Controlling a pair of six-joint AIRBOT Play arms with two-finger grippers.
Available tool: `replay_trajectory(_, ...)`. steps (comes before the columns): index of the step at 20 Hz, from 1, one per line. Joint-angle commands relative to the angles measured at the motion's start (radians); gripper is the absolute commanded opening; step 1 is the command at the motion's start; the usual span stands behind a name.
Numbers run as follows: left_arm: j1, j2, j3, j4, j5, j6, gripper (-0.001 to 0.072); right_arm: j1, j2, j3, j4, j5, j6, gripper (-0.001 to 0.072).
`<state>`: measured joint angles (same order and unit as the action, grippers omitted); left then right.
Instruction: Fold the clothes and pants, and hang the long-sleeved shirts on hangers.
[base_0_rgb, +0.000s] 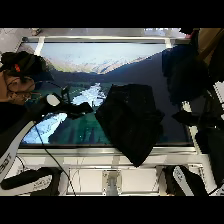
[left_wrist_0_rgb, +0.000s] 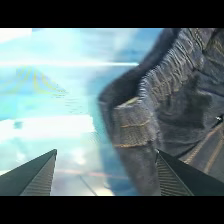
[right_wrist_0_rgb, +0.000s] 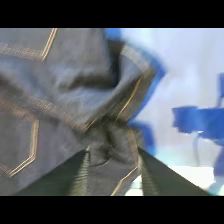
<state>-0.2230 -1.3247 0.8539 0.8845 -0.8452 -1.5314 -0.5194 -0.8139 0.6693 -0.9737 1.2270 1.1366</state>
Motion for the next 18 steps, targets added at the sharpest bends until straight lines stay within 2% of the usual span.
replay_trajectory(1, -0.048, -0.127, 0.003, -0.207, 0.030, 0.163, 0.0691, -0.022, 0.041, -0.056, 0.038, 0.039, -0.005, 0.0499)
replay_trajectory(5, -0.057, -0.192, 0.005, -0.396, 0.068, 0.279, 0.0690, -0.022, 0.041, -0.056, 0.056, 0.041, -0.005, 0.0499)
replay_trajectory(7, -0.060, -0.197, 0.005, -0.415, 0.082, 0.291, 0.0684, -0.022, 0.041, -0.056, 0.062, 0.038, -0.005, 0.0499)
replay_trajectory(8, -0.063, -0.199, 0.005, -0.415, 0.089, 0.291, 0.0613, -0.022, 0.041, -0.056, 0.062, 0.038, -0.004, 0.0499)
replay_trajectory(10, -0.075, -0.199, 0.005, -0.415, 0.098, 0.291, 0.0340, -0.022, 0.041, -0.056, 0.061, 0.041, -0.005, 0.0499)
replay_trajectory(11, -0.082, -0.199, 0.005, -0.415, 0.111, 0.292, 0.0136, -0.022, 0.041, -0.056, 0.061, 0.042, -0.005, 0.0498)
replay_trajectory(12, -0.089, -0.199, 0.005, -0.415, 0.128, 0.295, 0.0053, -0.022, 0.041, -0.055, 0.061, 0.042, -0.005, 0.0499)
replay_trajectory(16, -0.068, -0.178, 0.043, -0.414, 0.133, 0.295, 0.0052, -0.022, 0.041, -0.079, -0.011, 0.153, -0.005, 0.0498)
replay_trajectory(18, -0.014, -0.140, 0.061, -0.413, 0.136, 0.295, 0.0052, -0.022, 0.041, -0.175, -0.042, 0.169, -0.006, 0.0499)
